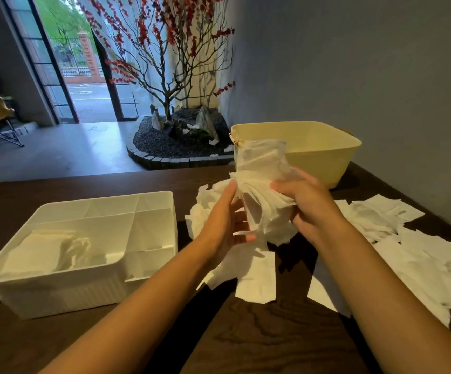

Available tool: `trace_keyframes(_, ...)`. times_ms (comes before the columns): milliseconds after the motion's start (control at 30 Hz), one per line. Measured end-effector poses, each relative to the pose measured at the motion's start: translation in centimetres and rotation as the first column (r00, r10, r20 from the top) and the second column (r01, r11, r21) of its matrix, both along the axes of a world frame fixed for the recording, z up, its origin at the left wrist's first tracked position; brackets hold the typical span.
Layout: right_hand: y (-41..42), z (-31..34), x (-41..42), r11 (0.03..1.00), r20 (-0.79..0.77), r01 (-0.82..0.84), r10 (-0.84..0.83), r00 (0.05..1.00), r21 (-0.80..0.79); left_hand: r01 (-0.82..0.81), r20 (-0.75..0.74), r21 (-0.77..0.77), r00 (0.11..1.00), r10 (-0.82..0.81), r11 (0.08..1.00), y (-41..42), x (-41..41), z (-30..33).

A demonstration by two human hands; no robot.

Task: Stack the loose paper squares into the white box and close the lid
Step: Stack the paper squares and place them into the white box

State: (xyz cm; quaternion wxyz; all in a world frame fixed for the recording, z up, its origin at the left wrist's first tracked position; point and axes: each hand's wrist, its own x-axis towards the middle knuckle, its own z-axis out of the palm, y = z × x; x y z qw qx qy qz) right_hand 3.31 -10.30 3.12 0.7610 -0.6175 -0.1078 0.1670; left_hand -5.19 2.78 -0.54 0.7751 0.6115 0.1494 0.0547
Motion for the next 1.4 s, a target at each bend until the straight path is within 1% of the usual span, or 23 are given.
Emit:
trace_keyframes(67,0.5,-1.1,-0.5,0.998,-0.053,-0.066,0.066,0.996,-0.002,-0.030,0.025,0.033,0.999,0.029,0.999,0.1,-0.7,-1.0)
trace_keyframes(133,0.7,-2.0,-0.7,0.992,-0.117,-0.128,0.128,0.985,0.014,-0.050,0.066,0.025,0.997,0.048,0.998,0.3,-1.5,-1.4)
trace_keyframes(200,0.6,-2.4,-1.0,0.978,-0.102,-0.207,0.203,0.974,-0.033,-0.071,0.122,0.006,0.990,0.070,0.997,0.5,-2.3,-1.7)
trace_keyframes(233,0.7,-2.7,-1.0,0.966,-0.075,-0.233,0.226,0.971,-0.113,-0.078,0.140,0.019,0.987,0.074,0.997,0.6,-2.7,-1.9)
trace_keyframes(267,0.6,-2.8,-1.1,0.940,-0.031,-0.256,0.255,0.966,-0.225,-0.084,0.146,0.074,0.987,0.072,0.994,0.5,-2.9,-2.1)
trace_keyframes(333,0.6,-3.0,-1.0,0.854,0.047,-0.292,0.345,0.938,-0.430,-0.124,0.120,0.252,0.988,0.096,0.960,0.8,-3.2,-3.0)
trace_keyframes(400,0.4,-2.9,-0.9,0.768,0.125,-0.304,0.443,0.887,-0.563,-0.146,0.109,0.385,0.988,0.113,0.911,1.1,-3.1,-4.0)
trace_keyframes(433,0.6,-2.9,-0.6,0.736,0.140,-0.321,0.489,0.861,-0.597,-0.169,0.121,0.396,0.984,0.131,0.903,1.3,-3.1,-4.5)
trace_keyframes(533,0.6,-3.1,-0.1,0.721,0.114,-0.418,0.562,0.819,-0.553,-0.265,0.176,0.338,0.960,0.215,0.903,1.5,-3.4,-5.2)
trace_keyframes(600,0.7,-3.6,0.2,0.722,0.093,-0.445,0.571,0.816,-0.530,-0.340,0.223,0.359,0.936,0.274,0.869,1.7,-3.2,-5.5)
trace_keyframes(633,0.9,-4.0,0.5,0.723,0.092,-0.434,0.562,0.822,-0.537,-0.380,0.238,0.361,0.921,0.309,0.852,1.8,-3.1,-5.6)
trace_keyframes(700,1.1,-4.1,0.4,0.763,0.131,-0.361,0.498,0.857,-0.536,-0.439,0.267,0.350,0.894,0.361,0.828,1.7,-3.1,-5.7)
trace_keyframes(767,1.2,-4.5,0.4,0.798,0.152,-0.307,0.439,0.886,-0.519,-0.463,0.291,0.349,0.880,0.375,0.815,1.3,-3.2,-5.9)
trace_keyframes(833,1.5,-4.8,-0.4,0.805,0.121,-0.325,0.435,0.892,-0.497,-0.477,0.307,0.336,0.871,0.384,0.812,1.0,-3.3,-5.9)
trace_keyframes(933,2.0,-5.7,-1.3,0.788,0.160,-0.293,0.438,0.885,-0.541,-0.475,0.320,0.312,0.868,0.380,0.823,0.8,-3.4,-5.9)
trace_keyframes(1000,2.0,-5.7,-1.5,0.839,0.200,-0.237,0.373,0.906,-0.490,-0.465,0.318,0.288,0.871,0.374,0.837,1.0,-3.5,-5.8)
trace_keyframes(1067,1.6,-5.5,-1.7,0.908,0.256,-0.164,0.276,0.926,-0.384,-0.468,0.304,0.305,0.873,0.380,0.829,1.1,-3.7,-5.9)
trace_keyframes(1133,1.3,-5.4,-1.8,0.947,0.319,-0.108,0.207,0.925,-0.301,-0.515,0.323,0.400,0.853,0.409,0.758,1.3,-3.8,-6.2)
trace_keyframes(1200,1.3,-5.3,-2.2,0.969,0.372,-0.083,0.167,0.913,-0.232,-0.568,0.401,0.487,0.820,0.408,0.663,1.3,-3.9,-6.4)
trace_keyframes(1233,1.4,-5.2,-2.5,0.975,0.398,-0.085,0.163,0.903,-0.207,-0.584,0.434,0.502,0.808,0.399,0.638,1.2,-3.9,-6.4)
trace_keyframes(1267,1.6,-5.3,-2.8,0.976,0.429,-0.089,0.167,0.887,-0.197,-0.588,0.444,0.503,0.805,0.394,0.634,1.1,-4.0,-6.3)
trace_keyframes(1333,1.9,-5.4,-3.5,0.976,0.483,-0.106,0.188,0.855,-0.192,-0.559,0.405,0.492,0.826,0.392,0.668,0.8,-4.1,-5.9)
trace_keyframes(1400,2.1,-5.4,-3.9,0.975,0.504,-0.142,0.211,0.837,-0.172,-0.487,0.333,0.448,0.869,0.366,0.749,0.7,-4.3,-5.5)
